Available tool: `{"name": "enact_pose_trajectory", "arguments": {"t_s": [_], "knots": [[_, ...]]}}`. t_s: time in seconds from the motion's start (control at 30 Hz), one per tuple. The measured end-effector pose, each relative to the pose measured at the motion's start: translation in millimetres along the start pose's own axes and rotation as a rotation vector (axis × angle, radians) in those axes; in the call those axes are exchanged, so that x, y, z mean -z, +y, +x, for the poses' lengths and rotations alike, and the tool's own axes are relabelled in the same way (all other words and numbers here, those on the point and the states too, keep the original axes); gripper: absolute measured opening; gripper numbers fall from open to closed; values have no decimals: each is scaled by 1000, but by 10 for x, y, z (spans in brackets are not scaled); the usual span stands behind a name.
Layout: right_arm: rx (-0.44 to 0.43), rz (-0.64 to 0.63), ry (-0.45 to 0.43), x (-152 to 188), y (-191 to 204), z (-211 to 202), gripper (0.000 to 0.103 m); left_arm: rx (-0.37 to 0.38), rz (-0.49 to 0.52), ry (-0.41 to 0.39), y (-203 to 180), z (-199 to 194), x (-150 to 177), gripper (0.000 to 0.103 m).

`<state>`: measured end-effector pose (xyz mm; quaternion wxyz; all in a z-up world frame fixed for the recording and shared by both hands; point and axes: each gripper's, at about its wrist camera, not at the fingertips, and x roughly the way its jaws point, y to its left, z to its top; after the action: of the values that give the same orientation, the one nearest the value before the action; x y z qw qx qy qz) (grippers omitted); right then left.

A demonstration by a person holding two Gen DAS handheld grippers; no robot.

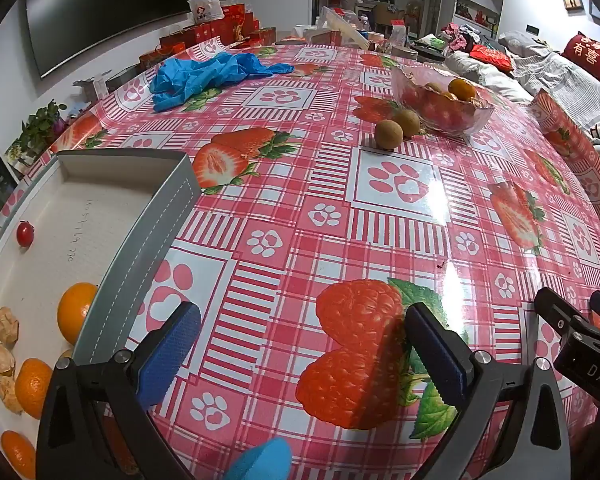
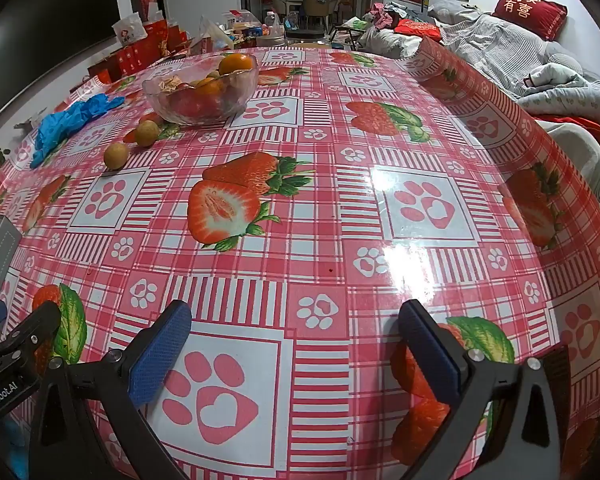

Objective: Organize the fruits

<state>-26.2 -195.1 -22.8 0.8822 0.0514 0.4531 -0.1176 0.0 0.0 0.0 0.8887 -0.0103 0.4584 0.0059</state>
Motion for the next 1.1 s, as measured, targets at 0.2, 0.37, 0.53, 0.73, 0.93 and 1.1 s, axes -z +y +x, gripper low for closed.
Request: {"name": "enact_pose_trajectory", "arguments": {"t_s": [0.2,0.37,0.53,0.73,0.93,1.1], "knots": [[-15,-28,38,-31,-82,-135,103,3,-2,8,-13,-1,8,102],[-30,-26,-69,-60,-278,-568,103,22,31,8,-251,-42,55,102],[-29,28,-90,-13,-493,-820,103,46,59,9,-692,5,1,102],[-23,61,-138,104,-698,-1064,103,-16,-21,-2,-1018,-20,12,103],[-64,70,-177,336,-664,-1148,103,-10,-26,1,-1026,-17,7,102],[-115,86,-208,417,-595,-1212,103,-9,-26,0,-1021,-17,7,102]]}}
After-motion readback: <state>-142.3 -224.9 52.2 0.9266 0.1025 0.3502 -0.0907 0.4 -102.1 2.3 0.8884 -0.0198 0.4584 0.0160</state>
